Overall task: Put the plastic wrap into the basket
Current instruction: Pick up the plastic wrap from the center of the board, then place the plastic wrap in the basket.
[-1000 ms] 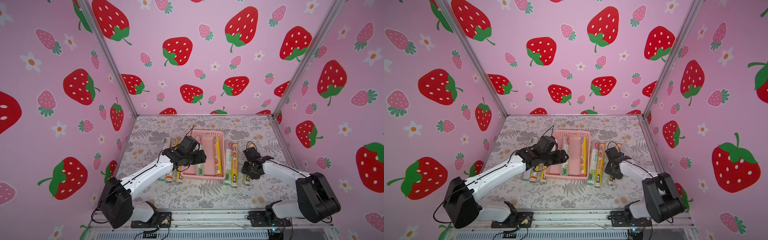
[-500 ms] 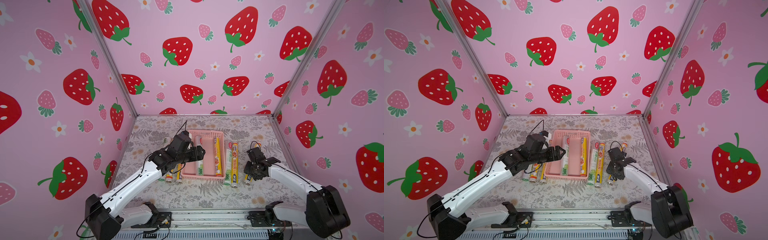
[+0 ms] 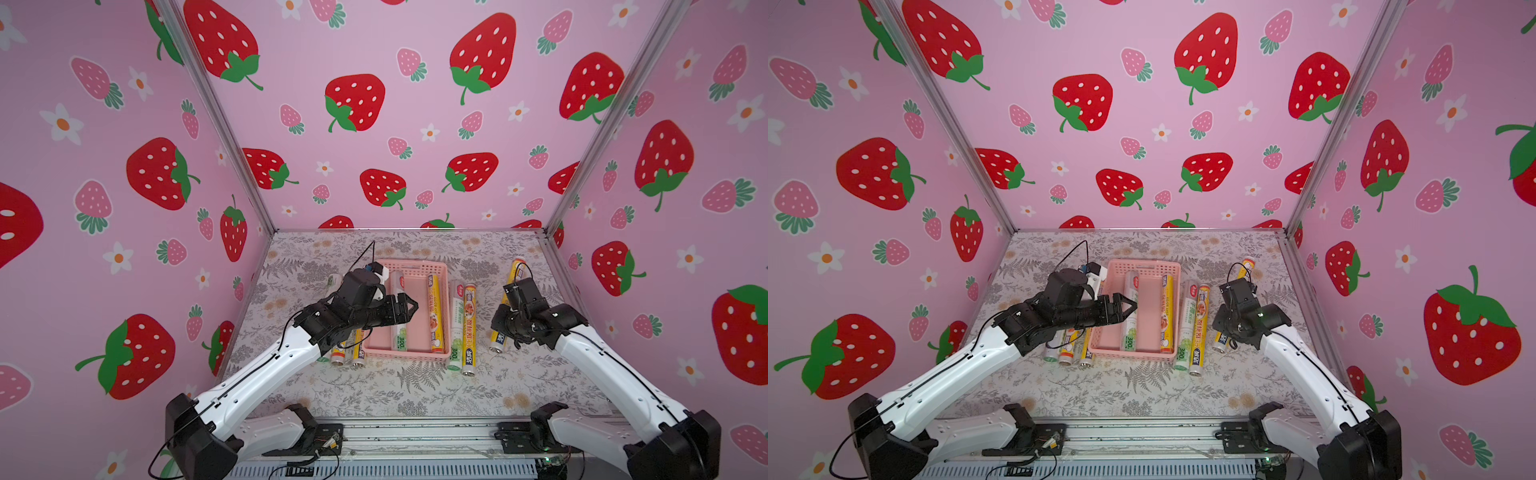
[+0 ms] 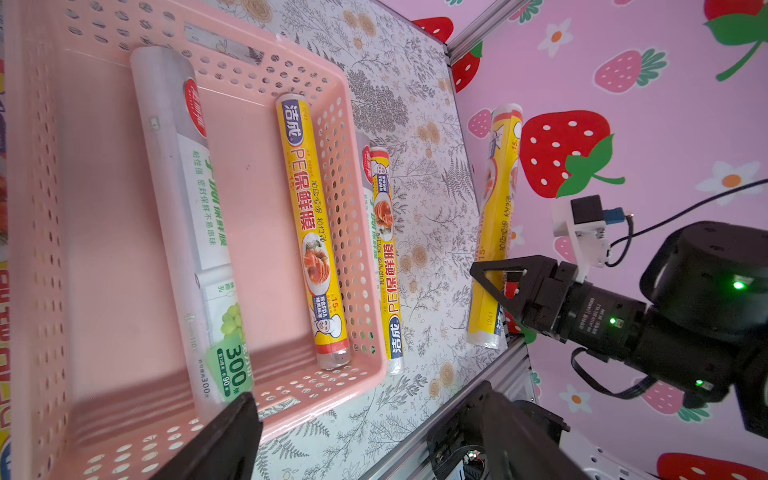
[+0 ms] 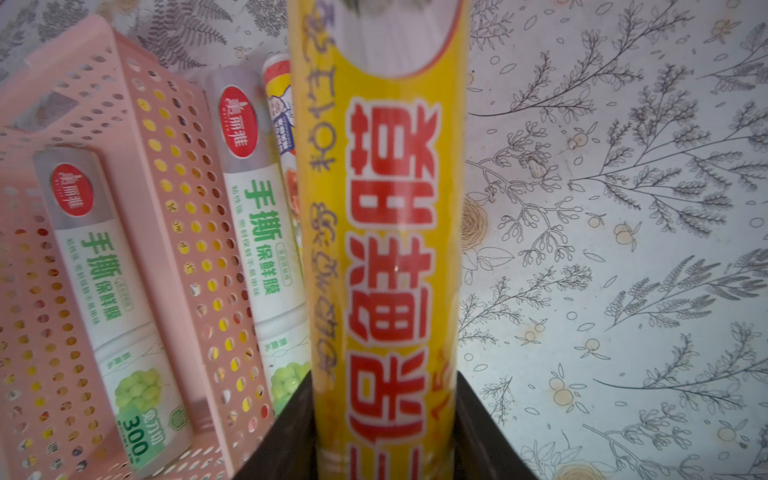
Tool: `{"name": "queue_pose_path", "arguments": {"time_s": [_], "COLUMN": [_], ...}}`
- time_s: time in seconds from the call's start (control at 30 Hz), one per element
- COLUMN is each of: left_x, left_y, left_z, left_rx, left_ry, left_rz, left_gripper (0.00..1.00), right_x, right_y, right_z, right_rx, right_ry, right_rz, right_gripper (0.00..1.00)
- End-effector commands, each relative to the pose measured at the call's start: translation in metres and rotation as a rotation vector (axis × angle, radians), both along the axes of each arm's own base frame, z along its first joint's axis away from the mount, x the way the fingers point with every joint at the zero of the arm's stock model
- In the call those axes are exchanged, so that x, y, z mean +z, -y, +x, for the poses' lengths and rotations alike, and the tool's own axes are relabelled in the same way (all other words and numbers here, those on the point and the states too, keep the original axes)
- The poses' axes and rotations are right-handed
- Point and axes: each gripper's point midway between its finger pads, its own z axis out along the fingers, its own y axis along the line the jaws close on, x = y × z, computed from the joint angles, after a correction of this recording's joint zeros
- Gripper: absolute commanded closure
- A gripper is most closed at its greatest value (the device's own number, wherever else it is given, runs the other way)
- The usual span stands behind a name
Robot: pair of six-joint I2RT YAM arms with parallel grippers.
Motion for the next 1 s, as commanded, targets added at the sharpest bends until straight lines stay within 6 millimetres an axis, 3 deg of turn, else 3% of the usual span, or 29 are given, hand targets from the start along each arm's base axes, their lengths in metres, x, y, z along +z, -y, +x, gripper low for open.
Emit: {"name": "queue_pose_path", "arguments": {"time_s": [0.0,0.2,0.4,0.63,0.97], "left_x": [0.01,0.003,-0.009,-0.021,-0.039], "left_y": [0.014,0.017,0.001,-0.033,-0.066], "left_z": [-0.002,-0.004,-0.004,-0.006,-0.008], "left_rx": [-0.008,-0.011,0.038,0.134,0.182], "left_ry": [0.006,-0.003,0.008,0.045,0.018], "left_rz": [-0.068,-0.038,0.035,0.116,0.175], "left_gripper": [0.11,0.11,0.11,0.08,0.05], "right_x": [0.015,0.034,0.042,0.034,0.01], "right_y": [-0.008,-0.034,-0.071,-0.12,-0.18], "right_z": [-0.003,0.006,0.017,0.028,0.039], "right_rx": [0.007,0.061,0.117,0.198,0.289], "right_ry": [0.002,0.036,0.05,0.033,-0.011], "right_rz": [-0.002,0.008,0.037,0.052,0.08], "right_gripper": [0.76,0.76,0.76,0.76,0.76]}}
